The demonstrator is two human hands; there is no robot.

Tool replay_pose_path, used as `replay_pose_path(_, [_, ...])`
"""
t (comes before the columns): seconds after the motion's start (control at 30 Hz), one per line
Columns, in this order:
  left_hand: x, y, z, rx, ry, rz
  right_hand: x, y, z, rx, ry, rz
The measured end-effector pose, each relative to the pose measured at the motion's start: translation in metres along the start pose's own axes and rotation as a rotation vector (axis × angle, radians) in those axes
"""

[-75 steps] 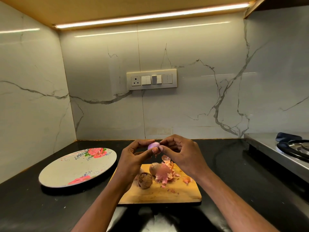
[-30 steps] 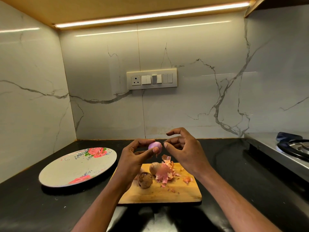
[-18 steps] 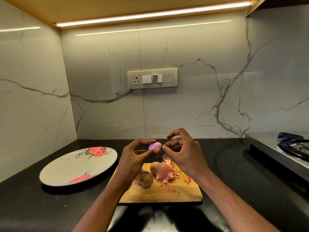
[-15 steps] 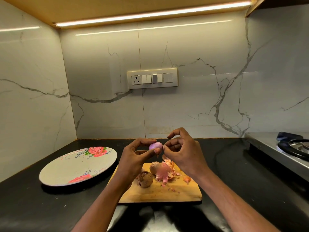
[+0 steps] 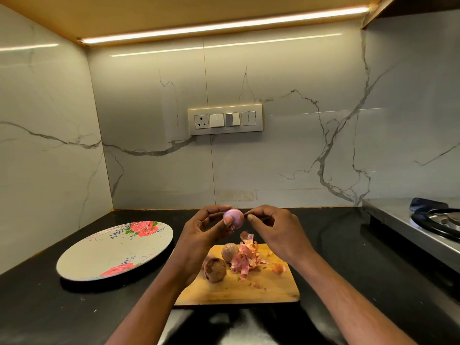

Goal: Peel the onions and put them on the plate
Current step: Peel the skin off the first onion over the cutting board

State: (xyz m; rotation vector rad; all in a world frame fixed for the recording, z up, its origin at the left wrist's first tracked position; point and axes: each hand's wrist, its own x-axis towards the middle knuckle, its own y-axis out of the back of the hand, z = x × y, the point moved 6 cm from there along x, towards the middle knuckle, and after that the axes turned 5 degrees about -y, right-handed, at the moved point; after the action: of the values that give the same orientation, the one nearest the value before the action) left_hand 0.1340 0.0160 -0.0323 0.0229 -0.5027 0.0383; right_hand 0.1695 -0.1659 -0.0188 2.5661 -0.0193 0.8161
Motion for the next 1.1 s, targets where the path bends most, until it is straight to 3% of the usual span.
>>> replay_pose_path(0.2, [0.001,0.004,-0.002,0.012,0.008,0.064,-0.005,-0.002,-0.016,0.126,0.068,0.006])
replay_pose_path(0.63, [0.000,0.004,-0.003,0.059,0.000,0.043,-0.007,-0.004,-0.014,0.073,0.103,0.093])
replay_pose_path(1.1, [0.001,0.005,-0.004,0.088,0.003,0.052,-0.009,-0.008,-0.014,0.080,0.091,0.077])
